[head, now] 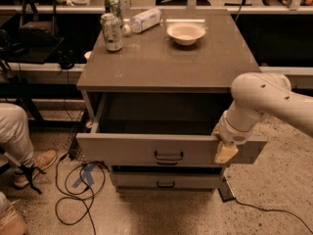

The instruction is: Open top drawer

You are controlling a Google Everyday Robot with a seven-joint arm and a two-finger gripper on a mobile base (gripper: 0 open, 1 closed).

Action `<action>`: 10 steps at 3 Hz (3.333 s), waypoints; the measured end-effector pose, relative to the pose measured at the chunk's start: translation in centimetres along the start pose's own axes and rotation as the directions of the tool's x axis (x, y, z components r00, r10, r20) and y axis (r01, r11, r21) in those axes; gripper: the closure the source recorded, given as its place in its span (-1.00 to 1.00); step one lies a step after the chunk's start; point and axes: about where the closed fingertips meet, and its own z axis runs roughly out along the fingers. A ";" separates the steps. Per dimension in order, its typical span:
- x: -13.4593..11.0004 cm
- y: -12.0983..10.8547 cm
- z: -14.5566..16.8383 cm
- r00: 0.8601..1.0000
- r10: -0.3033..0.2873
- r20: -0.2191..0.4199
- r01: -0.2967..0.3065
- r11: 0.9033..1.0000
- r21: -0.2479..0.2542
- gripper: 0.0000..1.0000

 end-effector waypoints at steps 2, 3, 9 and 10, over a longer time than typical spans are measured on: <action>1.5 1.3 -0.2 0.999 0.040 -0.014 -0.040 0.999 -0.009 0.90; 3.0 3.6 -1.0 0.994 0.101 -0.037 -0.102 0.995 -0.011 1.00; 3.8 6.4 -0.8 0.996 0.073 -0.056 -0.076 0.996 -0.050 -0.94; 4.3 7.6 -0.7 0.995 0.075 -0.057 -0.079 0.995 -0.056 -0.49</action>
Offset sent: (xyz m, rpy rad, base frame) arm -0.0735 -0.0611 0.0106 -0.0957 0.0733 -0.1843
